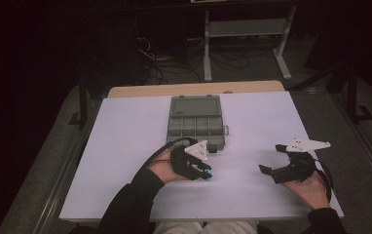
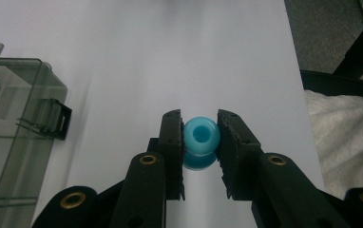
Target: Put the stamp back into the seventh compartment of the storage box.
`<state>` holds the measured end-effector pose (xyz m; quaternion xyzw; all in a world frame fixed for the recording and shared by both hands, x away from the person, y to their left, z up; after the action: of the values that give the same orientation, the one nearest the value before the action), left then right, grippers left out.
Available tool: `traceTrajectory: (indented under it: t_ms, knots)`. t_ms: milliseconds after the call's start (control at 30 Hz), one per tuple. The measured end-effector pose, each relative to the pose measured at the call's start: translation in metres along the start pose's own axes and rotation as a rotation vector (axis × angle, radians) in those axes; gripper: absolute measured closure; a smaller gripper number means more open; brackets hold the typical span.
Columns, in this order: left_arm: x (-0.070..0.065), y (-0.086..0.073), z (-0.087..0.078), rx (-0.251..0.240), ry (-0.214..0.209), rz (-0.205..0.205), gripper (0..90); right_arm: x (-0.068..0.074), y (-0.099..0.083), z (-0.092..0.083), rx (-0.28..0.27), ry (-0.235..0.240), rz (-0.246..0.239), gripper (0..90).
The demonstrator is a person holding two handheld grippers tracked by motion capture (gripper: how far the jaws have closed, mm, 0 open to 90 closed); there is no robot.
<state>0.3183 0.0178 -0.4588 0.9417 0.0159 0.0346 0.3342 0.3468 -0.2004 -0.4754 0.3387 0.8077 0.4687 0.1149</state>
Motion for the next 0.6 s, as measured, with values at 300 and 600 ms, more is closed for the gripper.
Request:
traceTrajectory:
  t_ms: [300, 600]
  knots:
    - [0.009, 0.005, -0.007, -0.012, 0.009, -0.011, 72.7, -0.001, 0.000, -0.001, -0.006, -0.001, 0.000, 0.0]
    - [0.019, 0.010, -0.014, -0.013, 0.019, -0.008, 72.7, -0.001, 0.000, -0.002, -0.006, -0.002, 0.001, 0.0]
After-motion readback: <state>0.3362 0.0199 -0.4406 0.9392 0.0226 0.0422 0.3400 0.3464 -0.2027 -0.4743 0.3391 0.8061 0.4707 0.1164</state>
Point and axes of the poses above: each handheld gripper's, and its own axes: z roughly forward along the jaws, y roughly out of its top, x roughly to its left, the point moved 10 cm from there along z, roughly forward along the jaws, and after that the axes turned 5 degrees about y, right-handed, at the moved point
